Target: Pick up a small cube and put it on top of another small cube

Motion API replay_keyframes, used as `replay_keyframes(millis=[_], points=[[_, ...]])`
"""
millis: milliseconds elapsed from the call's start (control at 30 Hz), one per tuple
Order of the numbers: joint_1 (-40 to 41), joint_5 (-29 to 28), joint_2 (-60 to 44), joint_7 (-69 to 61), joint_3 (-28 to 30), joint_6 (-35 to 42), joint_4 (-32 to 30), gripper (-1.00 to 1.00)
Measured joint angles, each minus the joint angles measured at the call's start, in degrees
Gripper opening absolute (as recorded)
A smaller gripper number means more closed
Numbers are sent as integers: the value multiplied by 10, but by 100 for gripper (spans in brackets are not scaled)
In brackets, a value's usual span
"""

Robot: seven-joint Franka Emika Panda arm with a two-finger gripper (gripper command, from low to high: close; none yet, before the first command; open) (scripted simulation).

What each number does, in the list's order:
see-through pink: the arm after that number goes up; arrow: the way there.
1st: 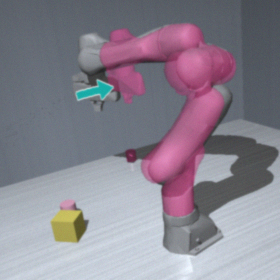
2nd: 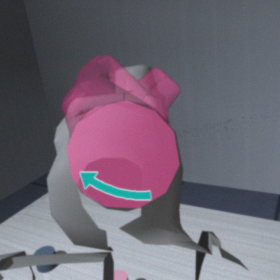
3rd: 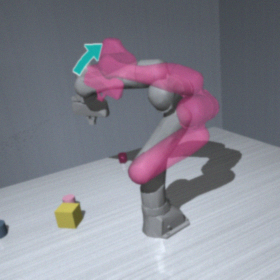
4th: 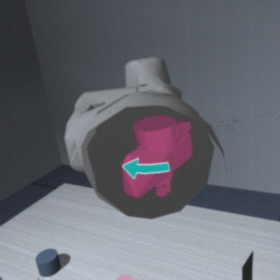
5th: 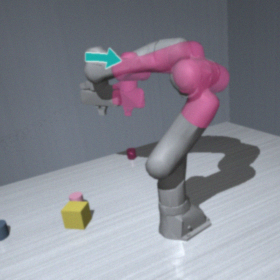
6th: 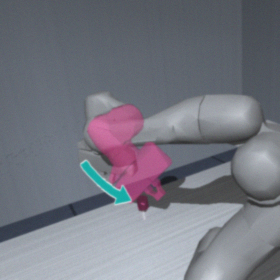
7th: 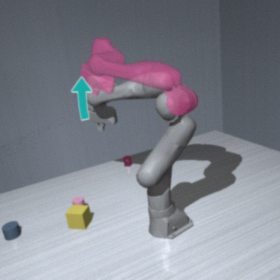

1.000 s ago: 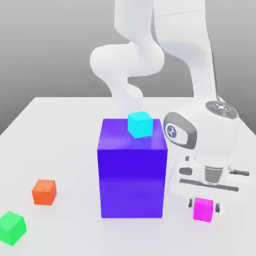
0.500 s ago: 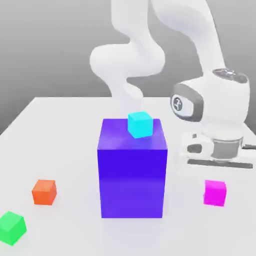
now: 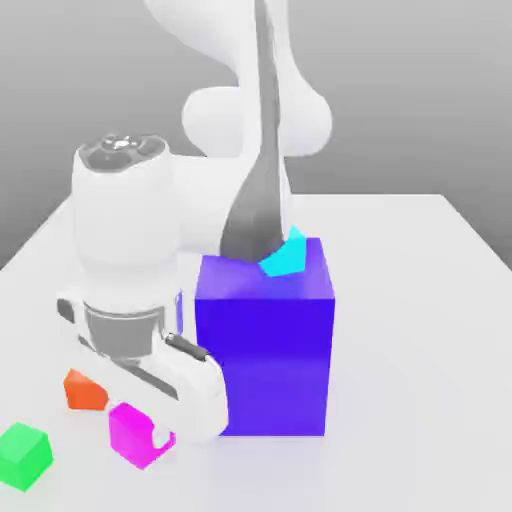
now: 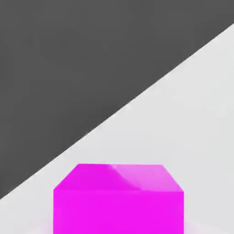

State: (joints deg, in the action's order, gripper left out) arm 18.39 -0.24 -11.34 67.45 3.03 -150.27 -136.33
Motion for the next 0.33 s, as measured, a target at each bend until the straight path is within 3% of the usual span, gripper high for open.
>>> replay_keyframes(millis=[100, 200, 233, 333], points=[[56, 28, -23, -33, 31, 18, 22, -100], [83, 49, -84, -52, 33, -22, 36, -100], [86, 53, -98, -55, 31, -34, 37, 100], [86, 53, -98, -55, 31, -34, 37, 100]])
